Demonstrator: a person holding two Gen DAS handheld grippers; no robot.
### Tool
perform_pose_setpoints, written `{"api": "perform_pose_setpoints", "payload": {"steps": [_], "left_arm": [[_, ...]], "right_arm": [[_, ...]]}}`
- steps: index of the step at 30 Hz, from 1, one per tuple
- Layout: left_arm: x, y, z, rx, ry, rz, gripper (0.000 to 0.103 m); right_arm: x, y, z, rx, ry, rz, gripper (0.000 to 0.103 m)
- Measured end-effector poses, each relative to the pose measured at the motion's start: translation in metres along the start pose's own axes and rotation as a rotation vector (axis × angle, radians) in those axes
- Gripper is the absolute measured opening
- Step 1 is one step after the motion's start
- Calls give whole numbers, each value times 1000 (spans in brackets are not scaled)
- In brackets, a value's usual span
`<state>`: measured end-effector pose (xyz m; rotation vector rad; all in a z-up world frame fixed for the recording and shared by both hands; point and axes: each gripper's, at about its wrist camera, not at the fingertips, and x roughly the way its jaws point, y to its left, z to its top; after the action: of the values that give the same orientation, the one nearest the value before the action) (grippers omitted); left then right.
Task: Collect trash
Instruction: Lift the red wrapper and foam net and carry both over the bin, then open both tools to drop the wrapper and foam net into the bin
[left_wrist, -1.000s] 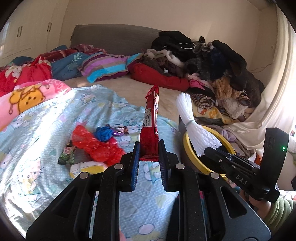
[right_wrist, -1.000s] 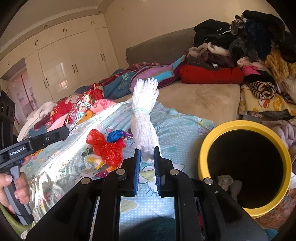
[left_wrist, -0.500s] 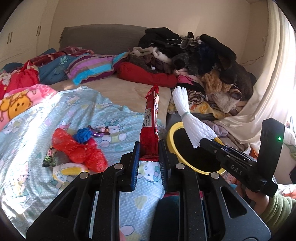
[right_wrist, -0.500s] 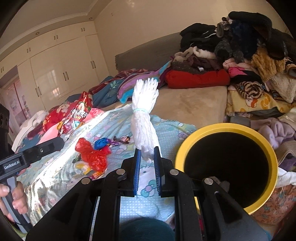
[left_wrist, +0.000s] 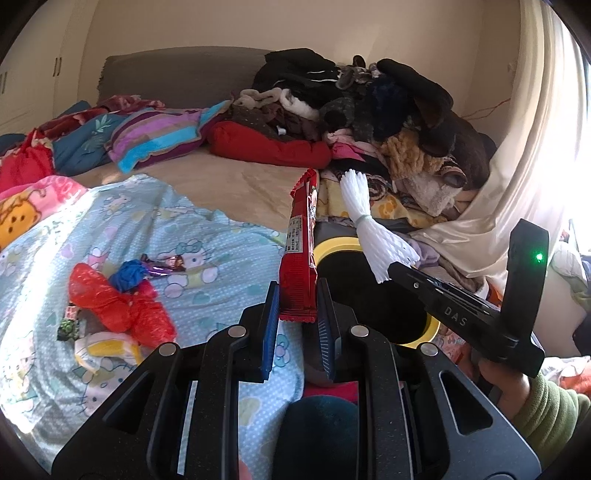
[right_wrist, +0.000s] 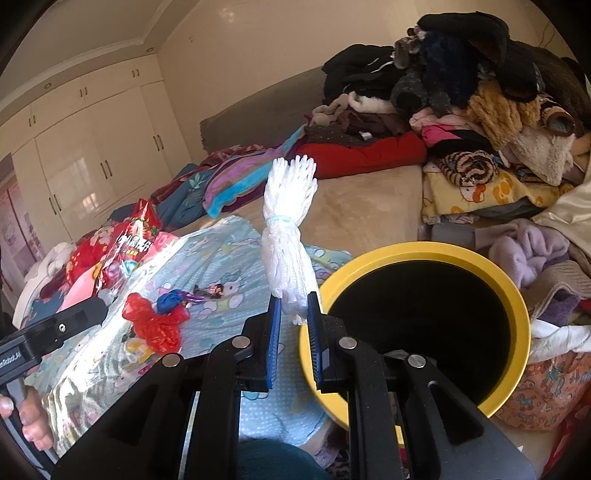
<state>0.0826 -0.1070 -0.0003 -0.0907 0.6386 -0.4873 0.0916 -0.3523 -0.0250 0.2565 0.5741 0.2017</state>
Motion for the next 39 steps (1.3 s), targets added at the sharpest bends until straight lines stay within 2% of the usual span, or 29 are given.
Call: {"api": "perform_pose_setpoints", "payload": {"steps": [26, 32, 39], "left_arm": [[60, -55, 7, 77, 55, -82, 14], [81, -68, 10, 90, 72, -106, 14], [117, -73, 11, 77, 128, -119, 14]], "right_arm": [[2, -75, 0, 129, 6, -147, 14], [4, -88, -3, 145, 14, -175, 14], [8, -105, -10, 175, 38, -203, 14]]}}
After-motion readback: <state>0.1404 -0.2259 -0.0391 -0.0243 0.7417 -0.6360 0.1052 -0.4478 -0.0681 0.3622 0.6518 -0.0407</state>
